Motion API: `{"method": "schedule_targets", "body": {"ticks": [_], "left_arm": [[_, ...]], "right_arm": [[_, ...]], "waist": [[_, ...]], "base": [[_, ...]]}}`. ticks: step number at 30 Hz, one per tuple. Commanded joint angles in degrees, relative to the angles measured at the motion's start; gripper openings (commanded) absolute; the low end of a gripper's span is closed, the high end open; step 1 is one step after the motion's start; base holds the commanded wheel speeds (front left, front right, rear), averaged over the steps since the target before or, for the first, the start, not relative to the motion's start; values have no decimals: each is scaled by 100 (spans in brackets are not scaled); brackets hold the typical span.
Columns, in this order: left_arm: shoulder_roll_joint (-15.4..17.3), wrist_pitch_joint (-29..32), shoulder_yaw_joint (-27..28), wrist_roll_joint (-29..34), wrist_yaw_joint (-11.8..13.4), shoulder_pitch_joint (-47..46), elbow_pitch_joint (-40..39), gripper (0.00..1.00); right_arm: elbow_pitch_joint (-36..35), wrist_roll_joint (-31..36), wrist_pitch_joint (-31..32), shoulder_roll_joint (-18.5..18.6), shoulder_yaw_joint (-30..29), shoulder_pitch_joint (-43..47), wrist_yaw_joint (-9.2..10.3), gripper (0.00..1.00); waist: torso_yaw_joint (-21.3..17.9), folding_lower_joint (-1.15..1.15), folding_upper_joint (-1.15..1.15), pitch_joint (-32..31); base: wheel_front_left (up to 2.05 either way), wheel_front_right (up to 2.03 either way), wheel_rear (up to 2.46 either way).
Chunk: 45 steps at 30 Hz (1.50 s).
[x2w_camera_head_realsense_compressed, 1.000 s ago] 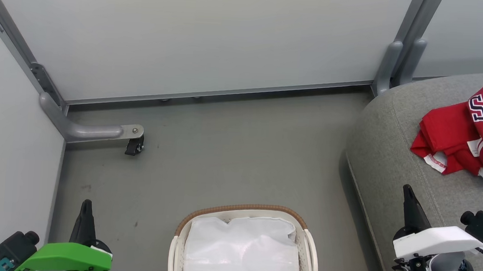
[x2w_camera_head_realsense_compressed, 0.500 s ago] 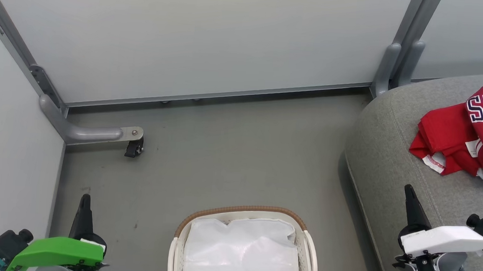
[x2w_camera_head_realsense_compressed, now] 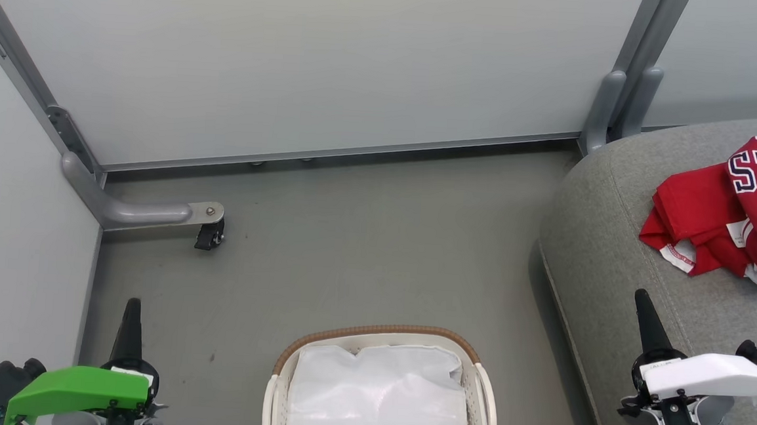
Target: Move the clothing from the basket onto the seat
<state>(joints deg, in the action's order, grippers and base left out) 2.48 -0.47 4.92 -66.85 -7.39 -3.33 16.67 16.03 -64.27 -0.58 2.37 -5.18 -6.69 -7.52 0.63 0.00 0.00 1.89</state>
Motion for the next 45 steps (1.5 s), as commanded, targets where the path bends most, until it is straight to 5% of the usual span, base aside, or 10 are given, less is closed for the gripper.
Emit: {"method": "schedule_targets", "body": {"ticks": [1, 45], "left_arm": [[42, 43, 21, -139, -10, -158, -83, 0], [55, 590, 149, -2110, -16, -296, -245, 0]], "right_arm": [[-75, -155, 42, 42, -26, 2, 3, 0], [-188, -2321, 603, 63, -122, 59, 4, 0]], "waist": [[-1, 0, 0, -4], [-48, 0, 0, -132]], "base": [[0, 0, 0], [0, 0, 0]]}}
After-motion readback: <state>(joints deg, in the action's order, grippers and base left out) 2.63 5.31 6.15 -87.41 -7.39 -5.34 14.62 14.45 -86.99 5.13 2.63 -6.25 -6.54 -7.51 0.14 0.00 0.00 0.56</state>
